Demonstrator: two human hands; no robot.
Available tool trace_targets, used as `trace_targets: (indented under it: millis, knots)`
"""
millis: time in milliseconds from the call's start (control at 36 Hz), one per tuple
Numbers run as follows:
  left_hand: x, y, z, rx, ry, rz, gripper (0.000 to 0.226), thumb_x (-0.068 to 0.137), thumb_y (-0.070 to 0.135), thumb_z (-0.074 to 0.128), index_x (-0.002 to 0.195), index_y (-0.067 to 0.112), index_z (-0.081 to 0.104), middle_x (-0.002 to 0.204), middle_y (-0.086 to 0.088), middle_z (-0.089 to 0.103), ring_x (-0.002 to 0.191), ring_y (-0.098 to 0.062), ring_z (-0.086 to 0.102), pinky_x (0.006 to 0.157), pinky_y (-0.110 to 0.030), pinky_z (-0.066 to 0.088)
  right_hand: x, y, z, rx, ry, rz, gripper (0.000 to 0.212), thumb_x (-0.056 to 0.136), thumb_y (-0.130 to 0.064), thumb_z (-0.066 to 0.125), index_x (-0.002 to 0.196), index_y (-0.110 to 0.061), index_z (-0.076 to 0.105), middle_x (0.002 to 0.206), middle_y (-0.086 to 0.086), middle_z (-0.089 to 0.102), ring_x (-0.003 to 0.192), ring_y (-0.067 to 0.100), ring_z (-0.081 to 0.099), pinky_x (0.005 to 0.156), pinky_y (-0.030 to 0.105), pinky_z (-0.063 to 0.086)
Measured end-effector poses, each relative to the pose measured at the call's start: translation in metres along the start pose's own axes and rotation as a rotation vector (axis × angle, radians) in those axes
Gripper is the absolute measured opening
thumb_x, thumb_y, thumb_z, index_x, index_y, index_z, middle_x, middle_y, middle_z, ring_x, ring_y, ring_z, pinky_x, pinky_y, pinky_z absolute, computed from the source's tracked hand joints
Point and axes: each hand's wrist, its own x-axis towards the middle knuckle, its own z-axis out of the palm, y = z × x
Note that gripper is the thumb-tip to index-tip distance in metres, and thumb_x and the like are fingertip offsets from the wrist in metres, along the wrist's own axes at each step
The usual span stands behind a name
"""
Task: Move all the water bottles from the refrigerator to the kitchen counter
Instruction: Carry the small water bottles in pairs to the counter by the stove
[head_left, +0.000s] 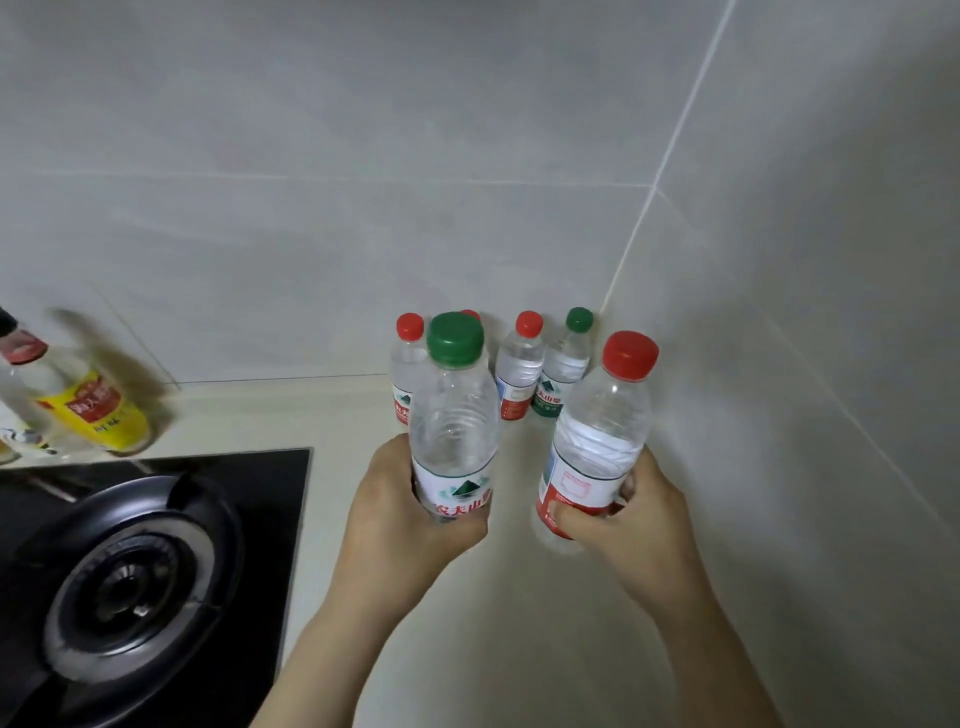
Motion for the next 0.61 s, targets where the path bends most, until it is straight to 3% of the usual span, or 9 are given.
trace_targets:
  millis: [250,333,444,528,611]
  knots:
    - [0.02,-0.03,0.025,0.072,-0.014,-0.065,0.04,0.062,0.023,0.085,0.088,0.029,0.055,0.083,0.01,0.065,0.078,0.004,0.058,0.058,-0.008,0.046,0.035,0.043,0.004,-0.09,-0.001,-0.002,0.051,0.058,-0.021,0.089,0.093,-0.036,0.055,0.081,-0.023,0.067,0.077,-0.007,0.064,0.063,0.01,0.049]
    - [0.025,-0.039,0.03,0.111,-0.013,-0.076,0.038,0.062,0.025,0.084,0.088,0.024,0.056,0.081,0.007,0.064,0.077,0.001,0.058,0.061,-0.011,0.046,0.049,0.056,0.007,-0.11,0.023,-0.003,0.05,0.056,-0.022,0.09,0.091,-0.034,0.055,0.081,-0.02,0.067,0.076,-0.004,0.065,0.066,0.021,0.054]
    - [0.032,-0.05,0.034,0.17,-0.018,-0.085,0.038,0.062,0.026,0.083,0.089,0.021,0.057,0.08,0.005,0.063,0.071,-0.007,0.06,0.059,-0.016,0.047,0.067,0.073,0.013,-0.087,0.032,0.021,0.06,0.052,-0.028,0.09,0.102,-0.025,0.057,0.089,-0.012,0.071,0.079,0.007,0.069,0.074,0.039,0.059]
    - [0.036,-0.059,0.039,0.213,-0.021,-0.087,0.036,0.063,0.026,0.082,0.085,0.018,0.055,0.076,0.002,0.061,0.068,-0.013,0.059,0.055,-0.019,0.045,0.078,0.081,0.018,-0.077,0.031,0.032,0.065,0.048,-0.038,0.088,0.104,-0.025,0.057,0.092,-0.01,0.071,0.081,0.01,0.069,0.074,0.043,0.058]
    - [0.037,-0.065,0.042,0.234,-0.03,-0.116,0.035,0.063,0.028,0.081,0.083,0.019,0.054,0.076,0.001,0.061,0.068,-0.015,0.058,0.055,-0.024,0.047,0.085,0.083,0.023,-0.079,0.039,0.037,0.062,0.05,-0.034,0.088,0.103,-0.026,0.057,0.091,-0.01,0.071,0.079,0.008,0.068,0.073,0.041,0.058]
